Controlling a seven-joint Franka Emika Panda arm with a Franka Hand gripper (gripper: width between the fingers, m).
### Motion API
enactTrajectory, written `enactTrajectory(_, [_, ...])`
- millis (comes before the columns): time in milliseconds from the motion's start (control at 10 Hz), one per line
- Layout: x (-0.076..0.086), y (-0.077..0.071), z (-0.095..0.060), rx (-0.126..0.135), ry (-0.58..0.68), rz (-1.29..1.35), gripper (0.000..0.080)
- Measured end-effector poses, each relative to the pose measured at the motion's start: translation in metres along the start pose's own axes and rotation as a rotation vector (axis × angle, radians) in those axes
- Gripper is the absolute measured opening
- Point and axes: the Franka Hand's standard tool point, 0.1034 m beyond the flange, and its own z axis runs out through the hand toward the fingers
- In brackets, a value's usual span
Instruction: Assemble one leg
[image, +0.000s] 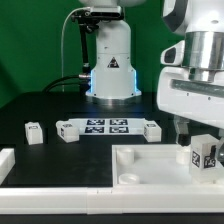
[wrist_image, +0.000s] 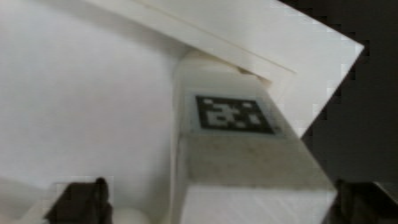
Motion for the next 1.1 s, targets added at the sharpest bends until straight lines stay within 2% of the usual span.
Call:
enactTrajectory(200, [-0.0017, -0.0031, -0.0022, 0.014, 0.006, -0.280, 0.0648])
enactTrajectory(500, [-0.0005, -0.0048, -0.0039, 0.018, 0.013, -0.569, 0.0649])
enactTrajectory(900, [-0.0015, -0.0082, -0.0071, 0.011, 0.018, -0.910, 0.0649])
enactTrajectory(1100, [0.0004, -0.0087, -0.0041, 0.004, 0.038, -1.264, 0.0649])
